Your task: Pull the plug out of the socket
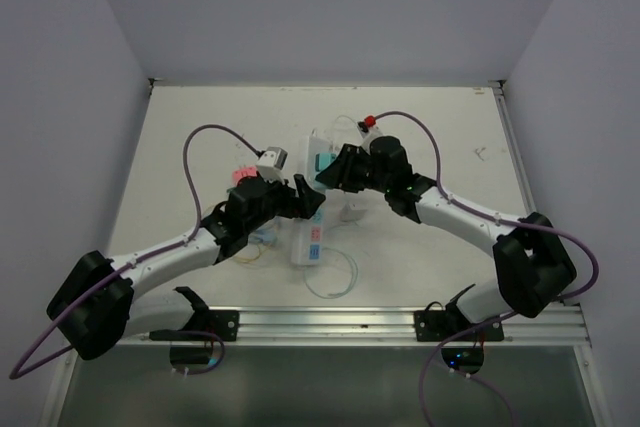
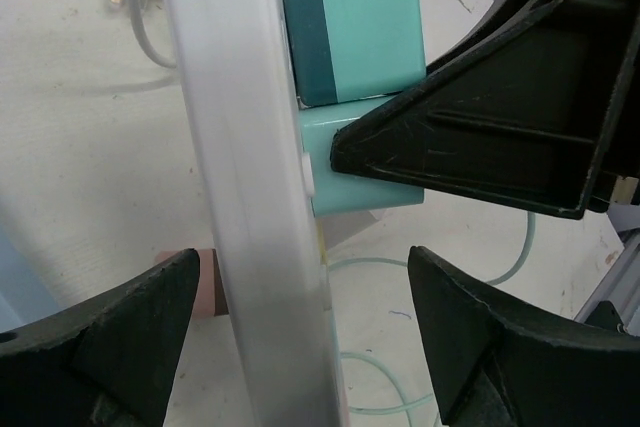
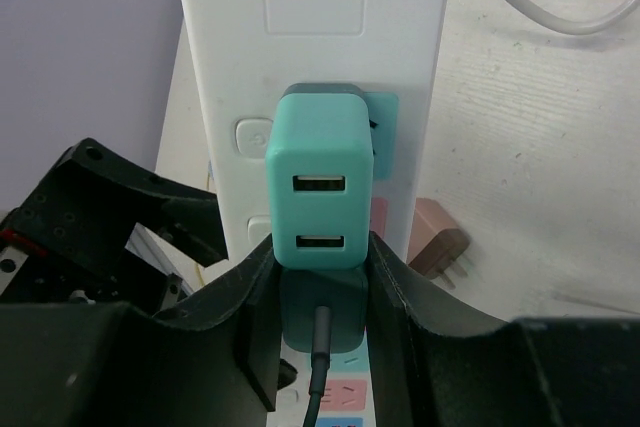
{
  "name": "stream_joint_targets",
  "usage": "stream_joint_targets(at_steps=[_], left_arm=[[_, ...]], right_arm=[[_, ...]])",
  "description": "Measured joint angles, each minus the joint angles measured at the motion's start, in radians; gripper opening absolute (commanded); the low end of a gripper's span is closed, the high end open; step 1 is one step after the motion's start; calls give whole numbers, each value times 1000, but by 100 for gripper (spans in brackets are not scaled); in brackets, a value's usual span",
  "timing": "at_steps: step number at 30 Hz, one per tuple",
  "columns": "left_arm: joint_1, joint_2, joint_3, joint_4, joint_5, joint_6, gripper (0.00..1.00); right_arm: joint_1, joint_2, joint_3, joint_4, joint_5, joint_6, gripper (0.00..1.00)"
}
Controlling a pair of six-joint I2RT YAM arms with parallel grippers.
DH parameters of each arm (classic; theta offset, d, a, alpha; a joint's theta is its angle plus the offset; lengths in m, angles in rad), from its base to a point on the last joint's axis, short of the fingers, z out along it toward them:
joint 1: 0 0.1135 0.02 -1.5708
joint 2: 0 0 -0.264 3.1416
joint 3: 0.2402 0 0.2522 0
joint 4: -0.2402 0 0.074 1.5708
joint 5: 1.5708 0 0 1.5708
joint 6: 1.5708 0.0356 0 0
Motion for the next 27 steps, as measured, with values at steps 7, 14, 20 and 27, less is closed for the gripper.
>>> stream_joint_targets(at_steps=[7,14,20,27], left_arm=[[0,78,35,-7,35,-2,70],[7,99,55,-22,14,-3,22],[3,100,56,-23,5,-2,0],[-13,72,56,-33,-31,-5,0]], right_arm=[[6,-23,0,0,-4,-5,0],[18,-29,0,-8,-9,-12,0],[19,-37,0,-23,-8,-21,0],[22,-76,0,-52,1,-34,0]])
